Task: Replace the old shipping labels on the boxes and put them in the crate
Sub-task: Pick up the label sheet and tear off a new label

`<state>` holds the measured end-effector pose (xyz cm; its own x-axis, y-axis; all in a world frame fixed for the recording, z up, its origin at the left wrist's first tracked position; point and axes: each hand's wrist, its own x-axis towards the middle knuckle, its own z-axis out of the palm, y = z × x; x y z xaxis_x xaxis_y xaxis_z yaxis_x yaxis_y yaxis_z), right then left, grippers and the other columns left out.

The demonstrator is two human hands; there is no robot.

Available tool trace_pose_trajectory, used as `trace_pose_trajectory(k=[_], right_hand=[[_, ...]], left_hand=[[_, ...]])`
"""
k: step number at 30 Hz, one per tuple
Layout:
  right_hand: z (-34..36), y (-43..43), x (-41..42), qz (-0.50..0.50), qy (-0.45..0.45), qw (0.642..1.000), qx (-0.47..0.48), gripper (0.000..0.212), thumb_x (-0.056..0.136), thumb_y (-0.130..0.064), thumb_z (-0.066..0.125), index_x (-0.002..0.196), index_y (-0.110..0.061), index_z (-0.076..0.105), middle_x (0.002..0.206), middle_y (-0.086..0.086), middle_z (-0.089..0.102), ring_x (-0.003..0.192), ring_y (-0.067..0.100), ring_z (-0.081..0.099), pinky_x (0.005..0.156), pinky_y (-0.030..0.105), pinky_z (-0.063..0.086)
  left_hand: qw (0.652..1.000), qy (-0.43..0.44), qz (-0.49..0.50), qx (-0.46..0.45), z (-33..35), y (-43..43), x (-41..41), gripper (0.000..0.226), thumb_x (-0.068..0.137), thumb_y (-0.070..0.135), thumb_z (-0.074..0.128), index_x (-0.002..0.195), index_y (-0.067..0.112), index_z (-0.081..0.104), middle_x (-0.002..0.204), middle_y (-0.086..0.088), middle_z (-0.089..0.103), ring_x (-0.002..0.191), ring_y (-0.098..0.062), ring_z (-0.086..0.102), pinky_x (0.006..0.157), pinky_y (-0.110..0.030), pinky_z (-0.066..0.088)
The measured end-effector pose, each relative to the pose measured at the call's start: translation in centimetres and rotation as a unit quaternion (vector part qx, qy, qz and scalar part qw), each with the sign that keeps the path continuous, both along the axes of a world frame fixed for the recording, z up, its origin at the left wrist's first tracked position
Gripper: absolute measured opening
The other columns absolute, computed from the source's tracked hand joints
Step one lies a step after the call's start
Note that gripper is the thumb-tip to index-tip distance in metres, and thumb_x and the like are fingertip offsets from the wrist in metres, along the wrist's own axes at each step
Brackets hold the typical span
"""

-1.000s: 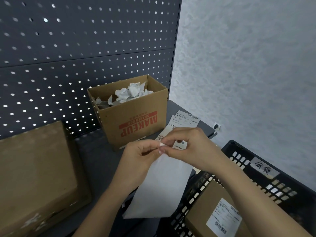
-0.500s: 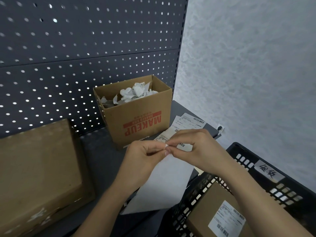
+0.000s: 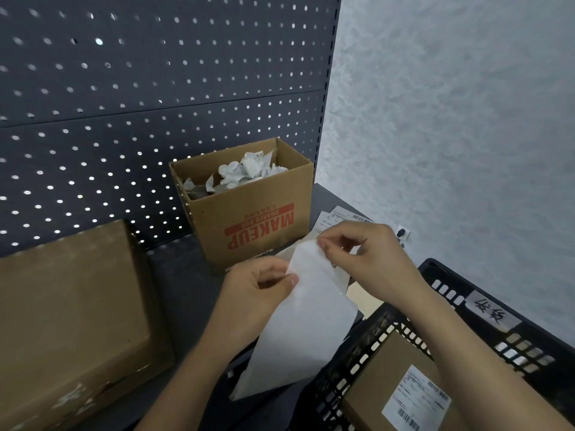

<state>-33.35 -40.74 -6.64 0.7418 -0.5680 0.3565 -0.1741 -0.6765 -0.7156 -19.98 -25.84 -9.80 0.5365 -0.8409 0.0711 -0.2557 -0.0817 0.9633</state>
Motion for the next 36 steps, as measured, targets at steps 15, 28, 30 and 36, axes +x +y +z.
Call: trace_pose_trajectory(k=[15,28,30,36], right_hand=[[-1.7,-2.2,0.6,-0.097,0.005,0.993,0.064,0.018,0.092,-0.016,0.060,0.078,-0.021,0.070,0.073,-0.007,0.068,0.073,0.013,0.063,0.072,0.029,0.050],[-2.2,-3.7,0.9,-0.180,-0.014,0.982,0.052,0.021,0.092,-0.021,0.060,0.076,-0.031,0.069,0.083,-0.014,0.070,0.072,0.007,0.059,0.067,0.030,0.048],[-2.1,-3.8,0.8,-0.190,-0.016,0.981,0.049,0.021,0.092,-0.020,0.060,0.076,-0.030,0.068,0.085,-0.011,0.070,0.071,0.007,0.058,0.065,0.029,0.046],[-1.8,-3.9,1.0,-0.211,-0.021,0.976,0.039,0.023,0.093,-0.019,0.058,0.075,-0.030,0.067,0.086,-0.009,0.070,0.075,0.004,0.059,0.060,0.018,0.041]], left_hand=[[0.995,-0.088,0.038,0.024,-0.7,1.0,1.1,0.025,0.086,0.015,0.070,0.100,0.036,0.071,0.073,0.007,0.067,0.073,-0.007,0.063,0.066,-0.009,0.047],[0.984,-0.150,0.067,0.071,-1.4,3.6,2.5,0.027,0.089,0.015,0.066,0.114,0.024,0.071,0.085,0.021,0.067,0.085,0.011,0.059,0.066,0.006,0.037],[0.981,-0.160,0.072,0.080,-1.5,3.9,2.7,0.028,0.089,0.016,0.065,0.116,0.023,0.070,0.087,0.024,0.063,0.083,0.013,0.058,0.066,0.004,0.038],[0.969,-0.205,0.083,0.106,-1.5,4.0,3.3,0.027,0.089,0.014,0.064,0.115,0.018,0.071,0.091,0.013,0.067,0.081,0.003,0.060,0.066,0.001,0.037]])
